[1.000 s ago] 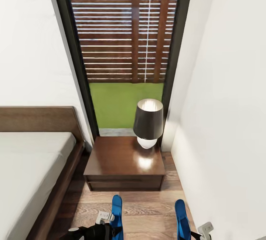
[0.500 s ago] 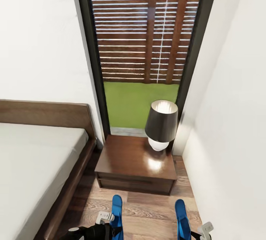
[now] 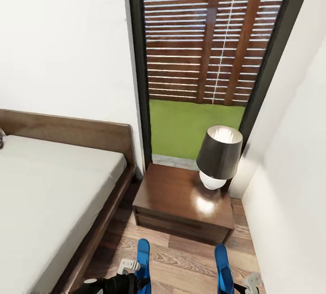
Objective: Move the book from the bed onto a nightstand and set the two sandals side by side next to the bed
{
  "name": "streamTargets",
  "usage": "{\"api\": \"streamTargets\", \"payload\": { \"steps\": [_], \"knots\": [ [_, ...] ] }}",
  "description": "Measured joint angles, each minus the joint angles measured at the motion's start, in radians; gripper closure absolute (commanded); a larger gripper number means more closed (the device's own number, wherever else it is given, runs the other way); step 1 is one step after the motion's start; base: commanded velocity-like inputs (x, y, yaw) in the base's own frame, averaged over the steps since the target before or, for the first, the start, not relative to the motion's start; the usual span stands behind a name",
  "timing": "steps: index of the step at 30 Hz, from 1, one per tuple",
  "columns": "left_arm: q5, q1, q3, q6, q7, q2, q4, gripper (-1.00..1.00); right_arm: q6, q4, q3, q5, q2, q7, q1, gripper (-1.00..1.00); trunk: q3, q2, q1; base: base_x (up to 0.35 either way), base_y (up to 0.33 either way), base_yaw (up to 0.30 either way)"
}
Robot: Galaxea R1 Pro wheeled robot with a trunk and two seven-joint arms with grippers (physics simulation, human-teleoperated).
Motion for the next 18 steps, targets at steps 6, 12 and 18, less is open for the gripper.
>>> {"api": "streamTargets", "payload": {
  "steps": [6,12,18],
  "knots": [
    [0.000,0.000,0.000,0.000,0.000,0.000,0.000,1.00,0.000,0.000,0.000,0.000,0.000,0.000,0.000,1.00,0.000,0.000,0.000,0.000,0.000,0.287],
    [0.000,0.000,0.000,0.000,0.000,0.000,0.000,1.00,0.000,0.000,0.000,0.000,0.000,0.000,0.000,1.00,0.000,0.000,0.000,0.000,0.000,0.287],
    [0.000,0.000,0.000,0.000,0.000,0.000,0.000,1.00,0.000,0.000,0.000,0.000,0.000,0.000,0.000,1.00,0.000,0.000,0.000,0.000,0.000,0.287]
  ]
}}
